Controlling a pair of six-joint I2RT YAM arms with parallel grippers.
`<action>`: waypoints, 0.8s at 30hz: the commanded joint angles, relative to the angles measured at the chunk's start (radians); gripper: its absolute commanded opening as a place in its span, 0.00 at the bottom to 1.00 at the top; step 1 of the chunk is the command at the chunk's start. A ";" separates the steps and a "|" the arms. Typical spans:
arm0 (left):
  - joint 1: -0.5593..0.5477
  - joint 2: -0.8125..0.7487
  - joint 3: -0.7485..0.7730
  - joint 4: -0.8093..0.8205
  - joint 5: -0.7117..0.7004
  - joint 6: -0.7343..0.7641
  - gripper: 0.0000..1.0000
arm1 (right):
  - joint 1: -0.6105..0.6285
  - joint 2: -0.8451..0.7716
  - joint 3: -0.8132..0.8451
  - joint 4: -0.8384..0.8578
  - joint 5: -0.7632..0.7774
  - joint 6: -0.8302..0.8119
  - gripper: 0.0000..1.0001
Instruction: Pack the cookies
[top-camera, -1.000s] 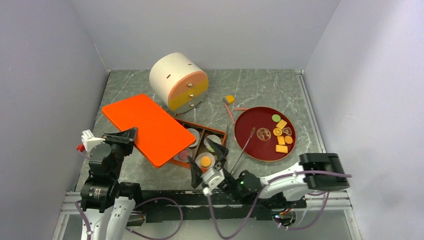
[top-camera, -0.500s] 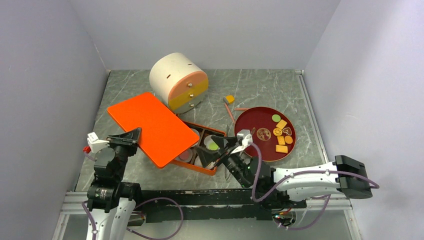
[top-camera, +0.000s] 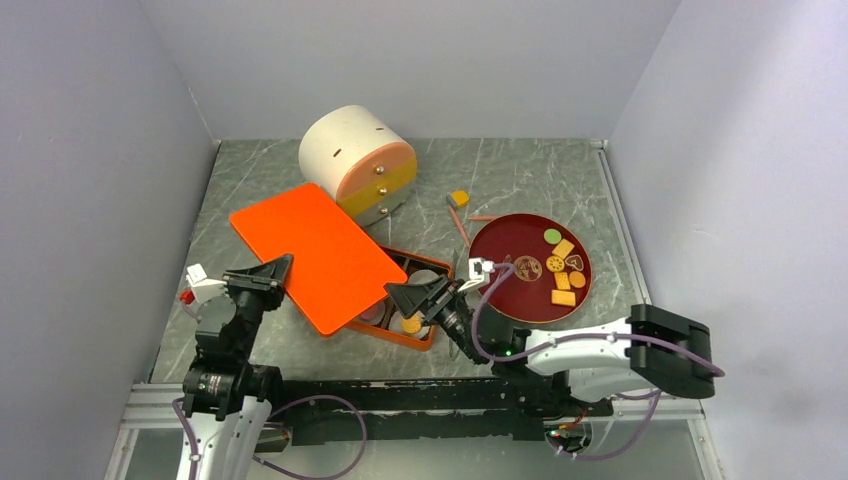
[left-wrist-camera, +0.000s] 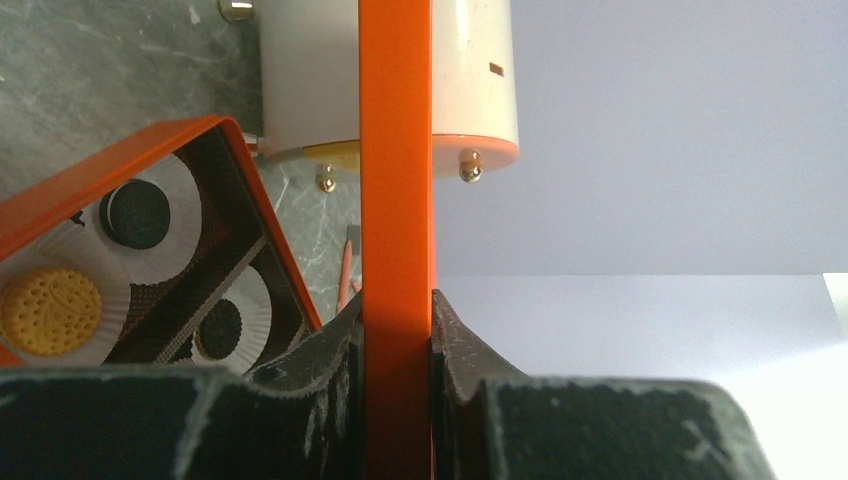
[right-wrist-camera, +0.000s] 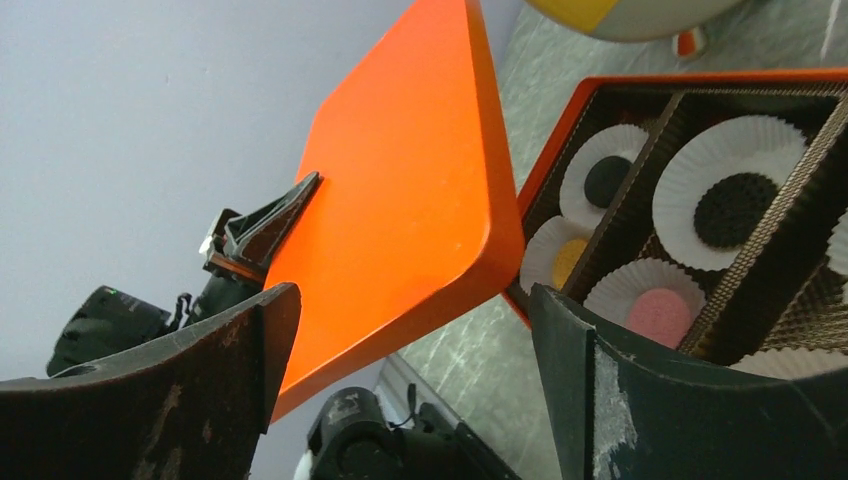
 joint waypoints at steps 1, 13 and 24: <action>-0.003 -0.025 0.006 0.117 0.028 -0.045 0.05 | -0.051 0.076 0.018 0.184 -0.148 0.142 0.87; -0.005 -0.026 -0.051 0.117 0.069 -0.059 0.05 | -0.126 0.200 0.050 0.378 -0.257 0.191 0.58; -0.009 -0.042 -0.083 0.013 0.050 0.018 0.28 | -0.223 0.218 0.001 0.493 -0.372 0.304 0.14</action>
